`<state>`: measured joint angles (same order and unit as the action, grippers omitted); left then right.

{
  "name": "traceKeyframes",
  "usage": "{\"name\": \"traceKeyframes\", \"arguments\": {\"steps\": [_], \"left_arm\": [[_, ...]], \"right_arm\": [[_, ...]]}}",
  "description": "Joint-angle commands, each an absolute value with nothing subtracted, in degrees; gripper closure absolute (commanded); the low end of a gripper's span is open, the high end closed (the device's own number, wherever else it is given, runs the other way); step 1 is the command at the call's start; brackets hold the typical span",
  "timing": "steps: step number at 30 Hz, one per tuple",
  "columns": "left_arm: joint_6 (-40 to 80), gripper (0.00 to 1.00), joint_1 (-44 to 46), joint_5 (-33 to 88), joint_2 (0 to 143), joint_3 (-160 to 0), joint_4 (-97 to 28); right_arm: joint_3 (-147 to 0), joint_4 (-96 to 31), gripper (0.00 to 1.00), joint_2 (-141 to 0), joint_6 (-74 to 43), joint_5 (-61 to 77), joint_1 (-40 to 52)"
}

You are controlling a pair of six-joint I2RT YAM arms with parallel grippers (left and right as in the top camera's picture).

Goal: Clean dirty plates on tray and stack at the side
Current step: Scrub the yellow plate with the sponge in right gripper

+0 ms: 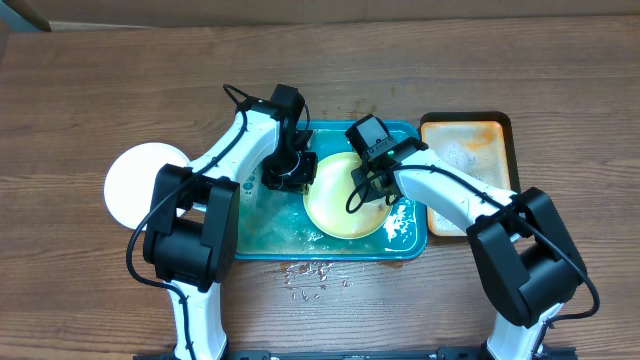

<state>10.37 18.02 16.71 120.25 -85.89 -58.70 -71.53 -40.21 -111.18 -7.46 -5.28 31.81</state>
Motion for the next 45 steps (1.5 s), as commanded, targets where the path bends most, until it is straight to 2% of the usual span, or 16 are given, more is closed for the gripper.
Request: {"name": "traceKeyframes", "arguments": {"steps": [1, 6, 10, 14, 16, 20, 23, 30, 37, 45], "left_arm": [[10.6, 0.95, 18.0, 16.6, 120.9, -85.5, -58.7], [10.5, 0.96, 18.0, 16.5, 120.9, -85.5, -58.7], [10.6, 0.96, 18.4, 16.6, 120.9, -85.5, -58.6], [10.6, 0.96, 18.4, 16.6, 120.9, -85.5, -58.5], [10.6, 0.96, 18.4, 16.6, 120.9, -85.5, -58.7], [10.7, 0.96, 18.3, 16.6, 120.9, -85.5, -59.3], [10.7, 0.96, 18.4, 16.5, 120.9, -85.5, -59.3], [11.0, 0.96, 18.2, 16.5, 120.9, -85.5, -59.0], [11.0, 0.96, 17.6, 16.6, 120.9, -85.5, -59.3], [11.8, 0.96, 17.6, 16.6, 120.9, -85.5, -58.7]], "right_arm": [[-70.8, -44.3, 0.95, -112.5, -8.6, 7.7, 31.6], [-70.7, -49.3, 0.95, -112.5, -8.3, 22.5, 32.5], [-70.7, -47.0, 0.94, -112.5, -5.6, 29.6, 34.1], [-70.7, -40.1, 0.96, -112.5, -6.5, 23.3, 34.9], [-70.7, -37.6, 0.96, -112.5, -11.0, 15.7, 34.9], [-70.9, -36.5, 0.96, -112.5, -19.7, 0.2, 32.9], [-71.2, -36.7, 0.95, -112.5, -20.2, -3.4, 30.3], [-71.5, -43.4, 0.96, -112.5, -19.1, -3.2, 25.1], [-71.4, -54.1, 0.96, -112.5, -18.9, 4.3, 26.5], [-71.3, -49.1, 0.96, -112.5, -18.2, 14.7, 32.6]]}}
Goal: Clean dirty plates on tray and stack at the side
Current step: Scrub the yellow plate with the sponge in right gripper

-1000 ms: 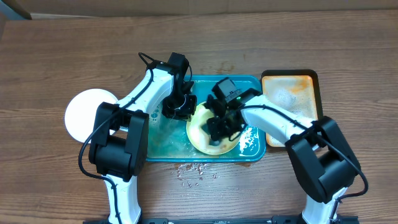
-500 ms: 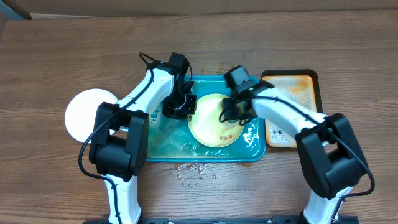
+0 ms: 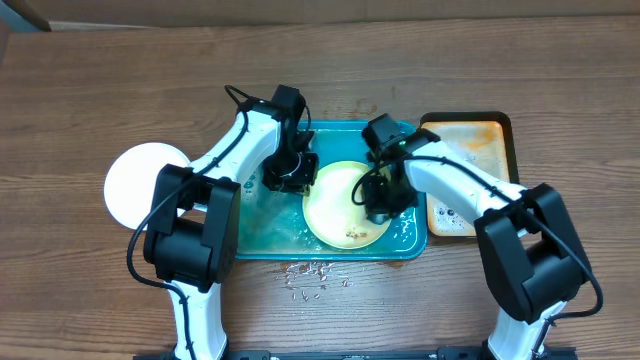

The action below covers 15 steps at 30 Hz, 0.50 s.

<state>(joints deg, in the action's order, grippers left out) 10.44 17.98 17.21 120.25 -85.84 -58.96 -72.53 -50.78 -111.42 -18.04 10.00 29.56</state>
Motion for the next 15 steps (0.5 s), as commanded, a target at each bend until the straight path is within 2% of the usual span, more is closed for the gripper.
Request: {"name": "traceKeyframes", "arguments": {"steps": [1, 9, 15], "left_arm": [[11.8, 0.96, 17.6, 16.6, 120.9, -85.5, -58.7], [11.8, 0.96, 17.6, 16.6, 120.9, -85.5, -58.7], [11.8, 0.96, 17.5, 16.6, 120.9, -85.5, -58.9]], "right_arm": [[-71.3, -48.0, 0.96, -112.5, -18.6, 14.7, 33.6], [-71.3, -42.5, 0.96, -112.5, -23.0, 13.8, 36.4], [-71.3, -41.9, 0.96, -112.5, -23.0, -2.1, 34.0]]}}
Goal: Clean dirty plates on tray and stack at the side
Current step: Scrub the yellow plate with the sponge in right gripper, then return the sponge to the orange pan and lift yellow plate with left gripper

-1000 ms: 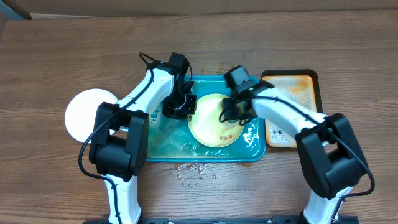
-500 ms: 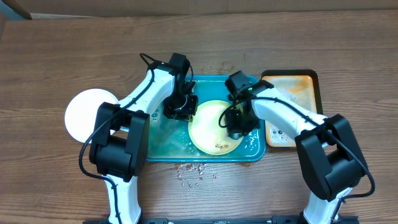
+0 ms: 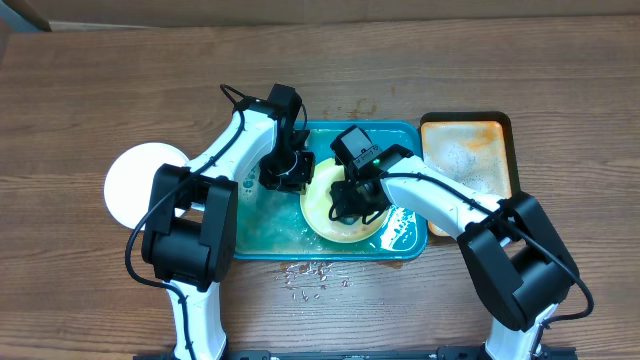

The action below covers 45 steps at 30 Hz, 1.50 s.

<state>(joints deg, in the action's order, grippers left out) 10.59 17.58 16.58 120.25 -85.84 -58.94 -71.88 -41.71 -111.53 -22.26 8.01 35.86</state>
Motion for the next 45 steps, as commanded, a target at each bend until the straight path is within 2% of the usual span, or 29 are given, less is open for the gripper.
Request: {"name": "traceKeyframes", "arguments": {"steps": [1, 7, 13, 18, 23, 34, 45], "left_arm": [[11.8, 0.96, 17.5, 16.6, 120.9, -85.6, -58.9], [12.2, 0.96, 16.2, 16.5, 120.8, -86.7, -60.1], [12.5, 0.96, 14.6, 15.4, 120.1, -89.2, -63.5], [14.3, 0.96, 14.5, 9.4, 116.4, -89.9, -64.1], [17.0, 0.96, 14.5, 1.7, 110.4, -89.9, -64.5], [20.3, 0.96, 18.4, -26.0, 100.5, -89.9, -70.5], [27.7, 0.96, 29.8, -47.2, 99.5, -89.9, -74.5]], "right_arm": [[-71.3, -42.4, 0.96, -112.5, -23.0, -4.0, 33.1], [-74.1, -46.6, 0.96, -112.1, -18.9, 0.5, 27.2], [-78.8, -49.6, 0.96, -106.7, -16.2, 3.2, 26.2], [-80.4, -51.1, 0.96, -99.6, -16.3, 3.2, 25.6], [-80.4, -53.0, 0.96, -95.2, -16.6, 2.6, 21.8], [-76.6, -57.8, 0.96, -95.3, -16.0, 2.6, 9.3], [-67.6, -52.5, 0.93, -95.3, -16.1, 2.0, 7.4]]}}
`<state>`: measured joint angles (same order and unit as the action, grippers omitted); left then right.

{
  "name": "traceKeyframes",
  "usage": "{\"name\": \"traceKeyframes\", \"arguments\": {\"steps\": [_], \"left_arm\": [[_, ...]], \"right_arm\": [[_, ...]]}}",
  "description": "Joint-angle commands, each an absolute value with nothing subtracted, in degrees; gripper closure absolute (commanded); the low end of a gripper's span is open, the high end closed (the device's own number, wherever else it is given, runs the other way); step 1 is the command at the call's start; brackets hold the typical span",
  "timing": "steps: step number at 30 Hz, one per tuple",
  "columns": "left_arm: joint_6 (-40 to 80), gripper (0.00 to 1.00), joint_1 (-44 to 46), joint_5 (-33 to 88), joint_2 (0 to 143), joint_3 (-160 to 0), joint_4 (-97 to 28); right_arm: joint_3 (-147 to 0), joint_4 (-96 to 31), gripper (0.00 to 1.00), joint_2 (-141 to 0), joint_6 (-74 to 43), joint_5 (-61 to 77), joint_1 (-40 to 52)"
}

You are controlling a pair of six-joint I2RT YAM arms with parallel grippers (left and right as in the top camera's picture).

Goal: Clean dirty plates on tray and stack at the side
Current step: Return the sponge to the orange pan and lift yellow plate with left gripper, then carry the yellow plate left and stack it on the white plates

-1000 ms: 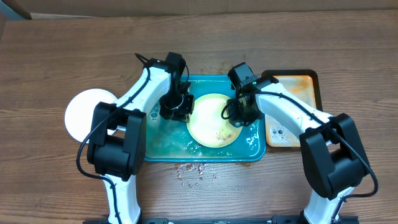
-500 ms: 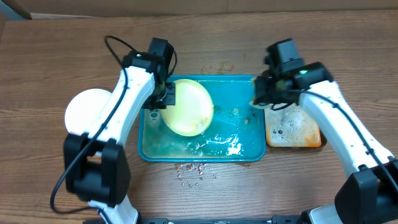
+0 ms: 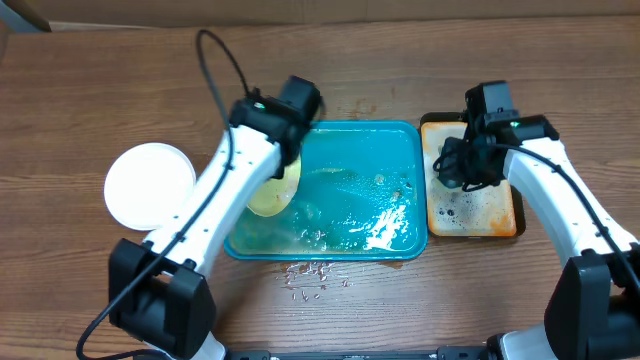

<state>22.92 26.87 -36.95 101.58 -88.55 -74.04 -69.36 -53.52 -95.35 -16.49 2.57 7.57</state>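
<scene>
A pale yellow plate (image 3: 270, 190) hangs tilted over the left rim of the blue tray (image 3: 350, 135), partly hidden under my left arm. My left gripper (image 3: 287, 152) is at the plate's upper edge and appears shut on it. A white plate (image 3: 148, 185) lies on the table to the left of the tray. My right gripper (image 3: 456, 168) is down over the orange tray (image 3: 500, 215); its fingers are hidden from above, so nothing shows of what they hold. The blue tray's floor is wet and shiny.
Crumbs (image 3: 310, 275) lie scattered on the wooden table just in front of the blue tray. The orange tray stands directly against the blue tray's right side and is speckled with dark bits. A black cable loops up from the left arm.
The yellow plate lay flat in the blue tray with both grippers at it. Now it is tilted at the tray's left rim under my left gripper, and my right gripper is over the orange tray.
The yellow plate lay in the blue tray with my left gripper at its left rim throughout. My right gripper was on the plate's right side, then its lower right, then its middle. Now the plate is lifted to the tray's left edge and the right arm has withdrawn.
</scene>
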Motion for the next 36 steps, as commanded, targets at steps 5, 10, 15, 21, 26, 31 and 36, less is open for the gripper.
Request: {"name": "traceKeyframes", "arguments": {"steps": [5, 10, 15, 21, 26, 31, 36], "left_arm": [[29.0, 0.96, 34.4, -49.4, 99.6, -89.9, -73.5], [29.6, 0.96, 34.0, -42.1, 99.6, -89.8, -72.2], [32.2, 0.96, 31.5, -37.7, 99.6, -89.8, -72.1], [32.2, 0.96, 31.7, -42.6, 99.4, -89.9, -72.3], [32.6, 0.96, 35.3, -53.3, 98.7, -89.9, -72.3], [32.8, 0.96, 40.3, -66.8, 98.7, -89.8, -71.5], [31.9, 0.96, 43.6, -69.5, 98.7, -89.8, -71.5]], "right_arm": [[-65.9, -51.4, 0.92, -95.3, -16.0, 2.0, 7.4], [-65.8, -51.5, 0.92, -95.3, -16.1, 2.0, 7.4], [-65.8, -51.7, 0.93, -95.3, -16.0, 2.0, 7.4], [-65.8, -51.6, 0.92, -95.3, -16.1, 2.0, 7.4], [-65.8, -51.4, 0.92, -95.3, -16.1, 1.9, 7.4], [-65.8, -50.5, 0.93, -95.3, -16.0, -0.5, 7.4], [-65.8, -48.5, 0.96, -95.3, -13.1, -1.7, 7.4]]}}
